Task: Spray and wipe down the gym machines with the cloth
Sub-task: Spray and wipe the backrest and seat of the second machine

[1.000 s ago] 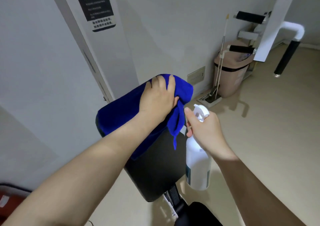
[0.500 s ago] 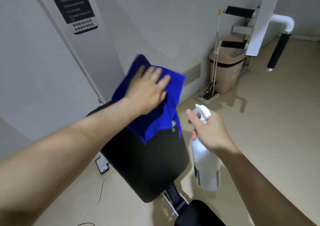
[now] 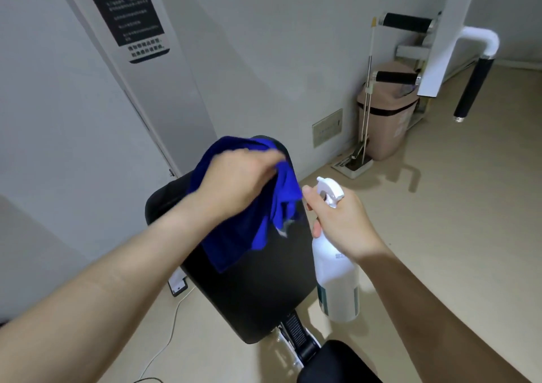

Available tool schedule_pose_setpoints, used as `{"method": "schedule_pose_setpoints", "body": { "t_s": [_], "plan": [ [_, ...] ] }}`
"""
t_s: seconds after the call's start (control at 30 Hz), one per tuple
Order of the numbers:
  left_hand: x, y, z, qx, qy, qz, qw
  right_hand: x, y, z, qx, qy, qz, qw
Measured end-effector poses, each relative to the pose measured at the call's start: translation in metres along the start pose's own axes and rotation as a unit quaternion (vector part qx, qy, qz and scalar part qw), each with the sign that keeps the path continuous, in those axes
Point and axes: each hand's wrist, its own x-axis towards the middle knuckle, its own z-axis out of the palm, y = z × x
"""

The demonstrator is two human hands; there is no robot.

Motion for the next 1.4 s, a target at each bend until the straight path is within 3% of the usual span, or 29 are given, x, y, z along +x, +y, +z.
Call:
{"method": "schedule_pose_setpoints", "body": {
  "t_s": [0.1, 0.13, 0.23, 0.27, 0.3, 0.33, 0.37, 0.43, 0.47, 0.57, 0.7, 0.83, 1.0, 1.07, 1.17, 1.23, 1.4],
  "plan": [
    [0.048, 0.006, -0.04, -0.198, 0.083, -0.099, 0.972, 0.0, 0.002, -0.006, 0.005, -0.006, 0.004, 1.0],
    [0.061, 0.01, -0.046, -0.294, 0.097, -0.149, 0.939, 0.0, 0.002, -0.008, 0.008, -0.003, 0.005, 1.0],
    [0.085, 0.023, -0.051, -0.545, 0.088, -0.314, 0.772, -0.001, 0.004, -0.013, 0.025, 0.014, 0.006, 1.0],
    [0.09, 0.022, -0.049, -0.564, 0.081, -0.341, 0.748, -0.001, 0.005, -0.014, 0.03, 0.021, 0.007, 0.999],
    [0.091, 0.019, -0.046, -0.558, 0.078, -0.356, 0.746, -0.001, 0.006, -0.015, 0.03, 0.025, 0.013, 0.999],
    [0.09, 0.015, -0.041, -0.513, 0.074, -0.354, 0.778, 0.0, 0.008, -0.016, 0.028, 0.028, 0.019, 0.999],
    [0.086, 0.008, -0.033, -0.429, 0.056, -0.337, 0.836, 0.0, 0.009, -0.017, 0.027, 0.032, 0.02, 0.999],
    [0.071, -0.001, -0.01, -0.135, -0.037, -0.275, 0.951, 0.003, 0.014, -0.016, 0.029, 0.032, 0.02, 0.999],
    [0.06, -0.001, 0.004, 0.016, -0.081, -0.229, 0.97, 0.003, 0.016, -0.014, 0.029, 0.03, 0.022, 0.999],
    [0.04, 0.0, 0.028, 0.265, -0.07, -0.085, 0.958, 0.007, 0.026, -0.006, 0.026, 0.023, 0.047, 0.998],
    [0.03, 0.011, 0.054, 0.339, -0.046, 0.068, 0.937, 0.01, 0.047, 0.006, 0.047, 0.026, 0.073, 0.996],
    [-0.013, 0.04, 0.12, 0.352, -0.243, 0.204, 0.881, 0.01, 0.076, 0.006, 0.019, 0.028, 0.052, 0.998],
    [-0.031, 0.048, 0.148, 0.361, -0.267, 0.239, 0.861, -0.005, 0.125, 0.0, -0.054, 0.011, 0.07, 0.996],
    [-0.021, 0.043, 0.139, 0.379, -0.222, 0.237, 0.867, -0.013, 0.149, 0.004, -0.095, -0.01, 0.055, 0.994],
    [-0.001, 0.027, 0.098, 0.363, -0.073, 0.179, 0.911, -0.022, 0.17, 0.016, -0.195, -0.073, 0.029, 0.978],
    [0.005, 0.014, 0.072, 0.364, -0.005, 0.155, 0.918, -0.024, 0.178, 0.026, -0.229, -0.07, 0.011, 0.971],
    [-0.002, 0.015, 0.067, 0.366, -0.001, 0.132, 0.921, -0.021, 0.192, 0.037, -0.203, -0.058, 0.036, 0.977]
  ]
}}
